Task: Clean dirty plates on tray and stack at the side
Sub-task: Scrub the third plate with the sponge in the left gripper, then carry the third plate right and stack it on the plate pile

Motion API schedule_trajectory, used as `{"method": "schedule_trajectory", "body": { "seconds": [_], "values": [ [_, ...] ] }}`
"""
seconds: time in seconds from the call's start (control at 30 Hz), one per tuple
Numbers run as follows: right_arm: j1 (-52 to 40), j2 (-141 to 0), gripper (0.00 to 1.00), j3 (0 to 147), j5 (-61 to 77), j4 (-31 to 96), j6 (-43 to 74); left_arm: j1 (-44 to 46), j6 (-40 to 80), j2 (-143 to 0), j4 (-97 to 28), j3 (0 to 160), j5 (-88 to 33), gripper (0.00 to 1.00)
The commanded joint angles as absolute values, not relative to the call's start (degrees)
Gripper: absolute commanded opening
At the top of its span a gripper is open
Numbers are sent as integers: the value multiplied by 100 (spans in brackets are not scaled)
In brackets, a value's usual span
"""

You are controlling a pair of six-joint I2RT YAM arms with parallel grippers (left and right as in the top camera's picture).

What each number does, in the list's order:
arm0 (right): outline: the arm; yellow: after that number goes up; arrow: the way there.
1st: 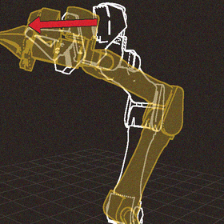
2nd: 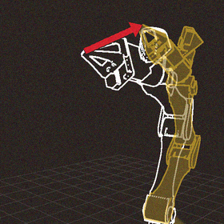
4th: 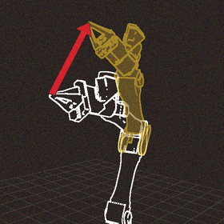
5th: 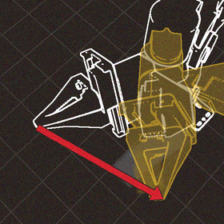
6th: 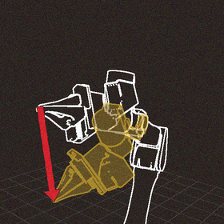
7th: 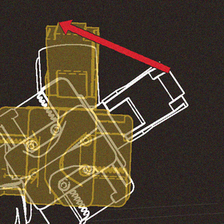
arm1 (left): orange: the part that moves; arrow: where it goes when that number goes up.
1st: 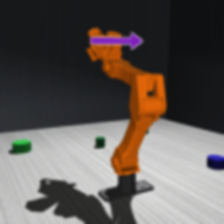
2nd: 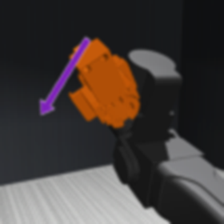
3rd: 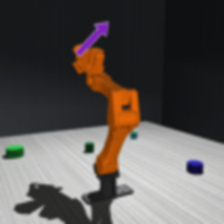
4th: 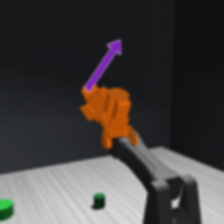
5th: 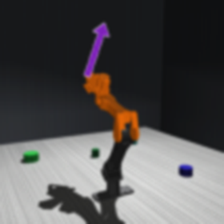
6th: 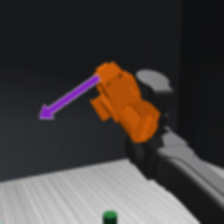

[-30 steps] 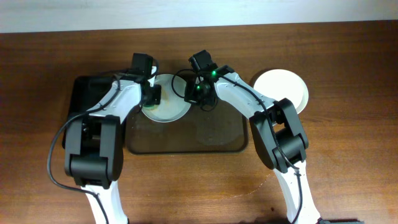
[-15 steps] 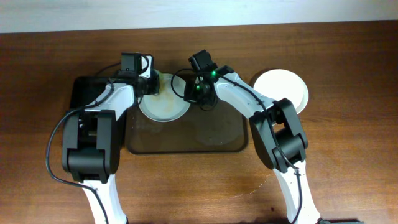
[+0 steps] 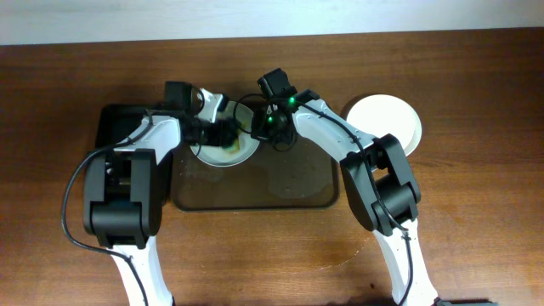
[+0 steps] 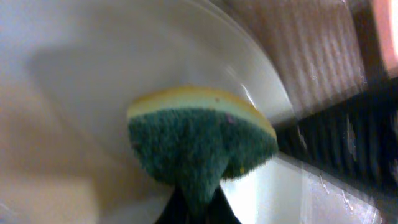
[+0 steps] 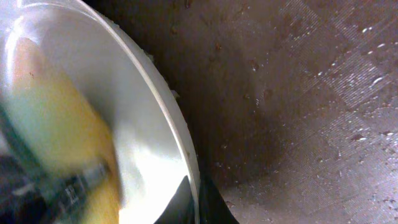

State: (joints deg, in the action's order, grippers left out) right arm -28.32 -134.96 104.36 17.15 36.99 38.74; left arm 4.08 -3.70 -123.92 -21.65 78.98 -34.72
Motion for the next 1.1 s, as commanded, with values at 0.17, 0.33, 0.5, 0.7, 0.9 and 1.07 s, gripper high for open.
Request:
{"method": "schedule_trajectory", "body": {
  "seconds": [0.17, 0.33, 0.5, 0.7, 0.9, 1.07],
  "values": [
    [-2799, -13649, 4, 10442, 1612, 3747, 3815, 320, 1647, -12868, -2480, 7666, 655, 1],
    [-2799, -13649, 4, 10442, 1614, 3743, 3817, 362, -388, -12868, -3743, 7666, -2032, 1],
    [-2801, -13646, 4, 10442, 1658, 3743, 3795, 357, -904, -12868, -3378, 8051, -3483, 1],
    [-2799, -13644, 4, 10444, 1793, 3750, 3752, 43, -23, -12868, -3225, 9981, -3144, 1],
    [-2517, -13120, 4, 10497, 1787, 4117, 2963, -585, 792, -12868, -4204, 11072, -3214, 1],
    [-2567, -12291, 4, 10497, 156, 5009, 2281, -659, 681, -12868, -4724, 11069, -2897, 1]
  ]
}}
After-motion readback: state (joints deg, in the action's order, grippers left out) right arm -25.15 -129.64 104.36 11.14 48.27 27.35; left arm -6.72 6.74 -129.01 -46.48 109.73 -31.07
